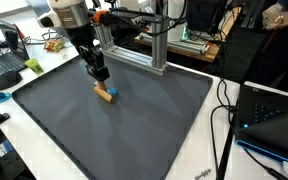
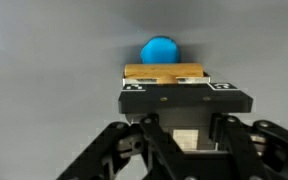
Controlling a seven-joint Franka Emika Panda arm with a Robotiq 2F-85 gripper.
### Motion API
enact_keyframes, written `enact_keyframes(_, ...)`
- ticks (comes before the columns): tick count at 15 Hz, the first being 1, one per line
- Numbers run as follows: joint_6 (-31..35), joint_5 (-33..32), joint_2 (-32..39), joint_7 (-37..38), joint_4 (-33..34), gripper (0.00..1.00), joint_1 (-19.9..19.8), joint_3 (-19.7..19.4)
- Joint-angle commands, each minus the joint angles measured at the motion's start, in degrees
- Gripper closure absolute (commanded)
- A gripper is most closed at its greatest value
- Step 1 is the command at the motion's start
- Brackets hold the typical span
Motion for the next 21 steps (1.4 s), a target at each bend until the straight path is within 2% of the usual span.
enact_keyframes(1, -3.9, 0.4, 0.6, -0.7, -0.2, 0.78, 0.1, 0.3)
enact_keyframes(7, -6.7, 0.3, 0.8, -0.7, 0.4, 0.78, 0.2, 0.3)
enact_keyframes(15, -1.6, -0.6, 1.2, 0.4, 0.0, 0.78, 0.7, 0.0)
enact_keyframes(21, -0.8, -0.7, 1.4, 0.3, -0.3, 0.78, 0.7, 0.0)
